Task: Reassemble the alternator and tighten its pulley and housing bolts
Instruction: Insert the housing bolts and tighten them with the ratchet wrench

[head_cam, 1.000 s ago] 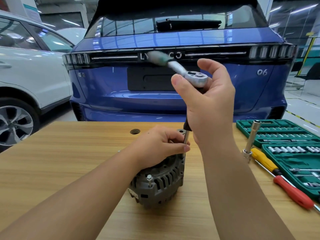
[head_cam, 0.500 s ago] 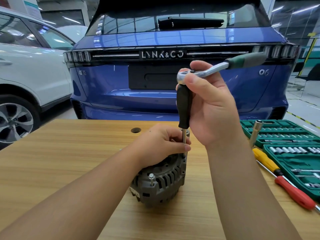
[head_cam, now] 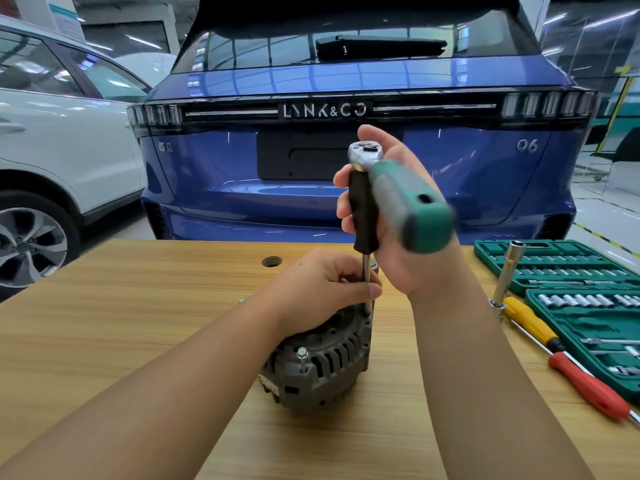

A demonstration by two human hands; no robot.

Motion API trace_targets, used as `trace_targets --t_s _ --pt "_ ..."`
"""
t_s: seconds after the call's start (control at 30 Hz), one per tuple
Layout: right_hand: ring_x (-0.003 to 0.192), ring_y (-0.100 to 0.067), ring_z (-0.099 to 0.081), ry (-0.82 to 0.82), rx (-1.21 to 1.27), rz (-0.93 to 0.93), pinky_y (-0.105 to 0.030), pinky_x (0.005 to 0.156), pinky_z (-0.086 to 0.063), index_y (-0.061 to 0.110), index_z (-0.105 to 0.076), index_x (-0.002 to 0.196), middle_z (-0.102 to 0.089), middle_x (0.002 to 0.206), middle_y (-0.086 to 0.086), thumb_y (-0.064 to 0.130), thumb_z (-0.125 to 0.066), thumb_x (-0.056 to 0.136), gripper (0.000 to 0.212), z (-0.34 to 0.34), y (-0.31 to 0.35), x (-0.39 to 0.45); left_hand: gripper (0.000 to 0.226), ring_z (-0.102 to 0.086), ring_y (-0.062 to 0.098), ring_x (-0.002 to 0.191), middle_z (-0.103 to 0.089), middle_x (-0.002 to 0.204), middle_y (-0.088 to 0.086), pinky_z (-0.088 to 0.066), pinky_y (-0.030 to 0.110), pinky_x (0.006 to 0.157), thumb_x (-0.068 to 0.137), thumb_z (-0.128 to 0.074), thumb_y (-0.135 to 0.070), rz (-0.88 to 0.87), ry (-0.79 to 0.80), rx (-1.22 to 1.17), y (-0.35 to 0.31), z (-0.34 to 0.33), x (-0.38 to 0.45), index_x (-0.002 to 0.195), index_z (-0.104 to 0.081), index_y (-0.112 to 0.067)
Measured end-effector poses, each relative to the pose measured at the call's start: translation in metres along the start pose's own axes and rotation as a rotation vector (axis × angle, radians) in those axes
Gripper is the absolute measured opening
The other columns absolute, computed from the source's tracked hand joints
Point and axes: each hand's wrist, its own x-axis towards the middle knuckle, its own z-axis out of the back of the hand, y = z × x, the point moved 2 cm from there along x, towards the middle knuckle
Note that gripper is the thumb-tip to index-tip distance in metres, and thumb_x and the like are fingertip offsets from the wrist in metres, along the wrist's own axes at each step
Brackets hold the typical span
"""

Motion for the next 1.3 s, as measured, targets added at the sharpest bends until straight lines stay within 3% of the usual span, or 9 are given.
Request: trace_targets --t_s 0.13,0.3,0.5,0.67,0.8,0.93,1.1,1.23,1.3 --pt "0.064 -0.014 -0.055 -0.098 -0.165 0.140 -0.028 0.061 -0.050 0.019 -0.053 0.122 -0.065 0.078 0.009 0.042 -0.072 0.082 0.050 -0.003 0.009 -0.009 0.004 -0.061 -0.013 0.085 -0.068 0.092 -0.031 -0.045 0.022 0.072 0.094 -0.069 -0.047 0.007 0.034 0.017 -0.003 0.000 0.000 0.093 -0.073 -0.048" --pt "0.054 -0.012 -0.053 -0.340 -0.410 0.293 -0.023 0.050 -0.046 0.019 -0.056 0.114 -0.064 0.070 0.005 0.024 -0.075 0.087 0.033 -0.014 0.017 -0.015 0.006 -0.062 -0.006 0.086 -0.071 0.092 -0.023 -0.049 0.025 0.074 0.093 -0.070 -0.046 0.000 0.049 0.011 -0.003 0.001 0.000 0.093 -0.076 -0.044" --pt "0.077 -0.012 -0.065 -0.212 -0.001 0.003 -0.024 0.067 -0.052 0.006 -0.048 0.137 -0.076 0.102 -0.004 0.026 -0.071 0.084 0.062 -0.015 0.014 -0.012 0.010 -0.063 -0.009 0.085 -0.072 0.093 -0.025 -0.048 0.025 0.075 0.094 -0.069 -0.046 0.025 0.040 0.014 -0.001 0.000 0.000 0.102 -0.075 -0.044" --pt "0.088 -0.018 -0.068 -0.070 0.296 -0.064 -0.027 0.073 -0.053 0.015 -0.064 0.103 -0.071 0.096 -0.002 0.012 -0.070 0.077 0.027 -0.001 0.016 -0.009 0.006 -0.061 -0.016 0.085 -0.069 0.091 -0.034 -0.045 0.019 0.071 0.093 -0.072 -0.043 0.020 0.037 -0.017 0.000 0.000 0.000 0.092 -0.074 -0.048" --pt "0.093 -0.023 -0.069 0.003 0.137 0.074 -0.034 0.076 -0.055 0.024 -0.066 0.105 -0.071 0.112 -0.005 0.008 -0.062 0.089 0.023 0.000 0.011 -0.008 0.008 -0.062 -0.014 0.085 -0.069 0.091 -0.031 -0.046 0.023 0.072 0.094 -0.071 -0.043 0.021 0.044 -0.009 0.000 0.000 0.001 0.089 -0.073 -0.050" --pt "0.101 -0.022 -0.068 0.142 0.006 0.103 -0.034 0.079 -0.054 0.036 -0.070 0.117 -0.071 0.123 -0.007 0.011 -0.048 0.099 0.038 -0.001 0.004 -0.010 0.003 -0.064 -0.012 0.083 -0.071 0.089 -0.028 -0.045 0.024 0.071 0.094 -0.071 -0.046 0.013 0.022 -0.010 -0.001 0.000 -0.001 0.094 -0.073 -0.048" --pt "0.087 -0.024 -0.059 0.209 0.104 -0.037 -0.037 0.074 -0.045 0.020 -0.060 0.131 -0.070 0.112 -0.013 0.039 -0.028 0.104 0.046 0.004 0.005 -0.009 0.005 -0.063 -0.011 0.083 -0.071 0.088 -0.027 -0.044 0.024 0.070 0.093 -0.072 -0.045 -0.005 0.020 -0.008 -0.003 0.000 -0.001 0.092 -0.071 -0.050" --pt "0.081 -0.019 -0.059 0.142 0.057 -0.040 -0.034 0.071 -0.046 0.021 -0.054 0.132 -0.069 0.099 -0.004 0.063 -0.061 0.085 0.064 0.002 0.006 -0.007 0.005 -0.063 -0.011 0.084 -0.071 0.090 -0.027 -0.045 0.024 0.071 0.093 -0.071 -0.047 -0.011 0.025 -0.004 -0.002 0.000 -0.001 0.094 -0.070 -0.052" --pt "0.077 -0.017 -0.061 0.056 0.078 -0.051 -0.031 0.066 -0.050 0.021 -0.054 0.132 -0.067 0.093 -0.001 0.053 -0.082 0.073 0.072 0.001 0.008 -0.006 0.005 -0.064 -0.010 0.086 -0.071 0.092 -0.027 -0.049 0.027 0.077 0.091 -0.073 -0.046 -0.013 0.011 -0.031 -0.001 0.000 -0.001 0.093 -0.072 -0.051"
